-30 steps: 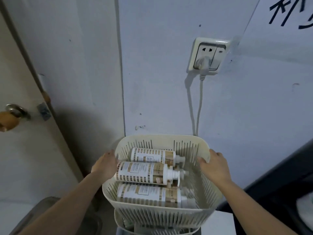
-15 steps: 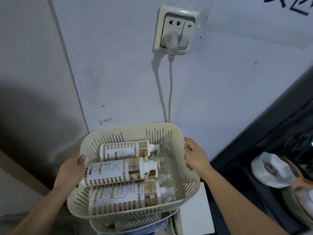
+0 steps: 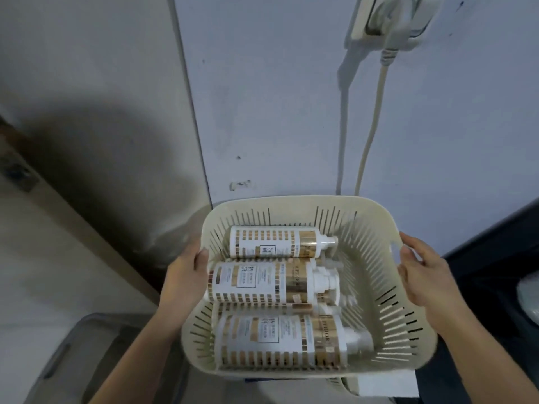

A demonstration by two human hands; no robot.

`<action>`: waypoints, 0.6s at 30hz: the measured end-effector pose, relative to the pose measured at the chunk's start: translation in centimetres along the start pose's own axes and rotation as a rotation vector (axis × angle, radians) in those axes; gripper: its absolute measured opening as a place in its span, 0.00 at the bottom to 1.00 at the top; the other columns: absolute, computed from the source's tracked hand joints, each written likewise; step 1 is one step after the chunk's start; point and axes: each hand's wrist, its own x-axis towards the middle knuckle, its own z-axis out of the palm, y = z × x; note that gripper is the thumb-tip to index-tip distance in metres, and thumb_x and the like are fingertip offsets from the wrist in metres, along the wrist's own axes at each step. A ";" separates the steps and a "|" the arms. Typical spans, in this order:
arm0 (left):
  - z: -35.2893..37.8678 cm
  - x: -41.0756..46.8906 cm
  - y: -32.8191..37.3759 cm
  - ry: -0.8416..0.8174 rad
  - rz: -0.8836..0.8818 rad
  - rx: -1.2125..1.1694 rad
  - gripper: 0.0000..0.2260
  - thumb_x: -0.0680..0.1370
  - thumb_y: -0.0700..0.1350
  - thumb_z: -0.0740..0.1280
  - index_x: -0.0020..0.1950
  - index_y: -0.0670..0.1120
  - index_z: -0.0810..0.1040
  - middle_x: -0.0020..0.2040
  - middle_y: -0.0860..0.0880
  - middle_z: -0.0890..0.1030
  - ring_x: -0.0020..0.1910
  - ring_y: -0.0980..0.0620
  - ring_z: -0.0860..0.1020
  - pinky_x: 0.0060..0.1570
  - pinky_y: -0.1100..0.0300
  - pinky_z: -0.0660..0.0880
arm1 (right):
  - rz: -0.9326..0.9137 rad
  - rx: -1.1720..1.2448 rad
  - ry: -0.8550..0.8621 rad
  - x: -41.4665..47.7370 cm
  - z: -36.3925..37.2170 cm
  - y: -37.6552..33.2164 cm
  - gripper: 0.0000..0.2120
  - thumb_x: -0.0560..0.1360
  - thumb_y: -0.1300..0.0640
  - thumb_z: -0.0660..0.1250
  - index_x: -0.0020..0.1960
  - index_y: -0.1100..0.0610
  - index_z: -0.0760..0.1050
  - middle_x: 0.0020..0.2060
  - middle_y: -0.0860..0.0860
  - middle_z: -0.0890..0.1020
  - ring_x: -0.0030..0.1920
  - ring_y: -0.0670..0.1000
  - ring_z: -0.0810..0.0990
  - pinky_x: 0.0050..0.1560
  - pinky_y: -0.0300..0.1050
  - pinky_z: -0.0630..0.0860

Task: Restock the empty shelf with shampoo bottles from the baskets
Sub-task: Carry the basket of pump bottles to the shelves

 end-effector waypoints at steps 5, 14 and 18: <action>-0.4 -2.2 1.6 0.011 0.059 0.024 0.15 0.83 0.45 0.55 0.67 0.57 0.73 0.42 0.58 0.79 0.36 0.62 0.77 0.31 0.70 0.67 | 0.006 0.047 0.042 -2.2 -1.9 0.1 0.13 0.84 0.55 0.56 0.61 0.40 0.74 0.32 0.47 0.72 0.22 0.42 0.69 0.17 0.32 0.62; 0.7 -7.3 4.9 -0.040 0.115 0.062 0.13 0.82 0.48 0.57 0.65 0.54 0.74 0.34 0.49 0.81 0.24 0.55 0.78 0.22 0.63 0.69 | 0.040 0.203 0.146 -7.3 -9.4 2.2 0.13 0.84 0.56 0.58 0.55 0.41 0.77 0.21 0.42 0.72 0.19 0.41 0.65 0.17 0.33 0.60; 2.6 -11.4 6.6 -0.134 0.185 0.043 0.10 0.82 0.46 0.57 0.59 0.57 0.74 0.34 0.48 0.82 0.28 0.53 0.81 0.26 0.57 0.72 | 0.082 0.266 0.212 -10.6 -13.6 5.6 0.15 0.84 0.56 0.58 0.52 0.39 0.78 0.25 0.48 0.70 0.23 0.46 0.61 0.18 0.35 0.57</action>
